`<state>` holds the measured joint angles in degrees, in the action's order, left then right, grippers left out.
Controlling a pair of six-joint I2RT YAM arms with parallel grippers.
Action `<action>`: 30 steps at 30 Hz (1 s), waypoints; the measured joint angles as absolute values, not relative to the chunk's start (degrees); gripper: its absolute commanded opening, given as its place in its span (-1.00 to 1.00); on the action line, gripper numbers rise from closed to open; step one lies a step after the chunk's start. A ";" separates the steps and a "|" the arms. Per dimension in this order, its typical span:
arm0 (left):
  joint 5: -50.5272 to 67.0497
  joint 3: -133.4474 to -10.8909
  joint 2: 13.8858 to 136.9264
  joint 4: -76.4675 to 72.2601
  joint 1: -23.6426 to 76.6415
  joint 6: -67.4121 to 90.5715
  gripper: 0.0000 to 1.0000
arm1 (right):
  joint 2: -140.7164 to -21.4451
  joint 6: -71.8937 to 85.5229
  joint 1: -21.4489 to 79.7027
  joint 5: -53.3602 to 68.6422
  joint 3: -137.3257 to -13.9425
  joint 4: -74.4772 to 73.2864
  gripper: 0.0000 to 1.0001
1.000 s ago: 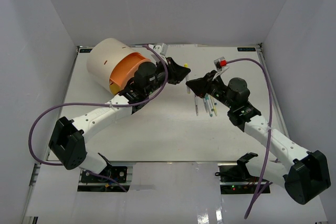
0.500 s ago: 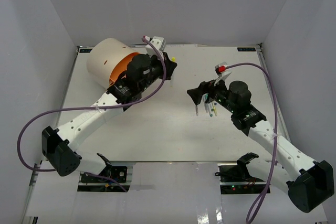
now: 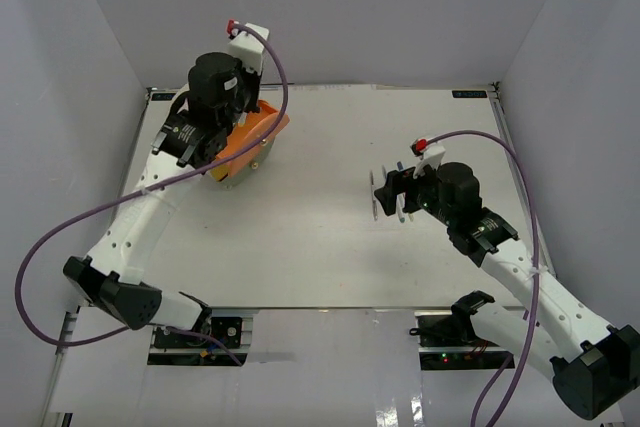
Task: Sort the stationery into containers
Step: Place the pen in the drawer.
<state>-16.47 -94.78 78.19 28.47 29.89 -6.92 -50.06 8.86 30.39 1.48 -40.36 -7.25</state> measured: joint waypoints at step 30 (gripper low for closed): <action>-13.37 -96.88 92.44 36.60 23.05 -17.19 0.66 | -47.27 9.85 30.35 -11.79 -36.14 -13.65 1.00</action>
<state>-13.37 -96.88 92.44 36.60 23.05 -17.19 -47.27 9.85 30.35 -11.79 -36.14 -13.65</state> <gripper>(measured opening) 0.771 0.993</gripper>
